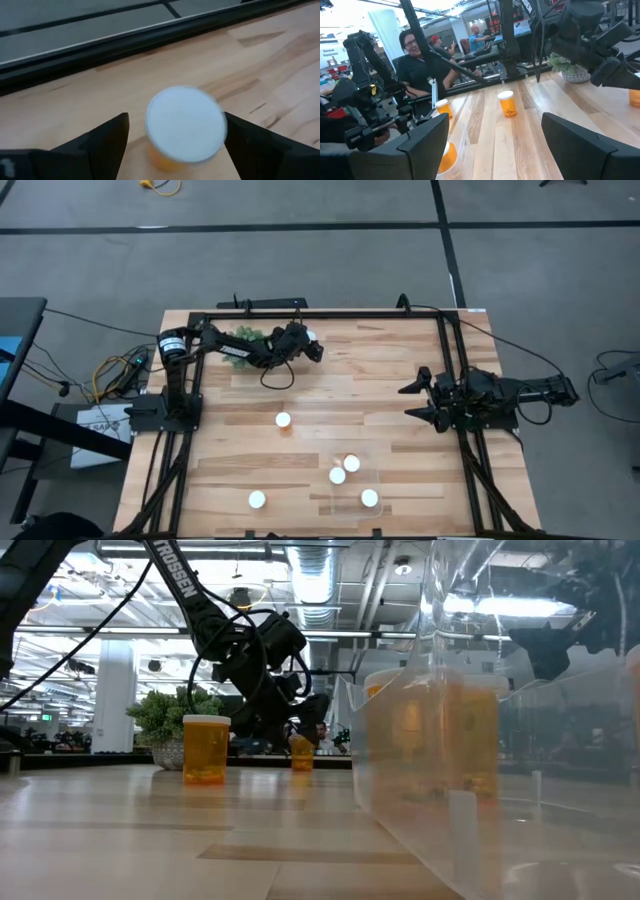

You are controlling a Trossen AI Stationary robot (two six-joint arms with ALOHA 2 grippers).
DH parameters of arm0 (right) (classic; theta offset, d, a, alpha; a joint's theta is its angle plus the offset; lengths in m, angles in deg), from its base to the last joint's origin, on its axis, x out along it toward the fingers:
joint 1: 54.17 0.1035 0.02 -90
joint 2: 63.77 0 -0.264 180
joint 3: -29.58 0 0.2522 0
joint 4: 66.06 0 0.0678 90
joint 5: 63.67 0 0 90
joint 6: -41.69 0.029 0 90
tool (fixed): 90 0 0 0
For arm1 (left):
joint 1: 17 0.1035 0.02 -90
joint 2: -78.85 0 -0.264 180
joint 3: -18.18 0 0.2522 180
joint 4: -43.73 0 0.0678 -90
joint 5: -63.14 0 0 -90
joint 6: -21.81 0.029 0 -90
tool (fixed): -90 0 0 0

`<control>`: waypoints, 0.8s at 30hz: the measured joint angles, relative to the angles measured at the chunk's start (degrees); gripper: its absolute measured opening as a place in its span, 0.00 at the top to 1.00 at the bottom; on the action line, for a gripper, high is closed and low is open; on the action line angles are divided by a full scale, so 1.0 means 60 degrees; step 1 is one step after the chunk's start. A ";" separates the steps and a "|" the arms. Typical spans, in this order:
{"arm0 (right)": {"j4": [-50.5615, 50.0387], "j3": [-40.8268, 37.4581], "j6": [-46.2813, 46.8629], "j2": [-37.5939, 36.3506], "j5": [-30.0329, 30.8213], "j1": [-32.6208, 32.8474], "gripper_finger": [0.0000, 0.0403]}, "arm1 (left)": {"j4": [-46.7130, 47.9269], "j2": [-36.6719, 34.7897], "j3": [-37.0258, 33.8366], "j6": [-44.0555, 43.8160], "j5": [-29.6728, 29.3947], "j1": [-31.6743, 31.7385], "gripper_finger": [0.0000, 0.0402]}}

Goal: Pick and place pill bottles into a basket
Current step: Put the top orange pill bottle into the transparent bin

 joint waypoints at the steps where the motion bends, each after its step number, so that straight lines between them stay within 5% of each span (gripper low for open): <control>1: 0.0000 0.0000 0.0002 -0.0002 -0.0002 0.0003 0.23 | -0.0055 0.0000 0.0000 -0.0022 0.0025 0.0000 0.26; 14: 0.0000 0.0000 0.0001 -0.0001 0.0000 0.0001 0.23 | 0.0005 0.0000 0.0355 -0.0189 0.0114 -0.0044 0.27; 24: 0.0000 0.0000 0.0000 -0.0001 -0.0002 0.0003 0.23 | 0.0660 0.0000 0.0375 -0.0136 0.0121 -0.0044 0.49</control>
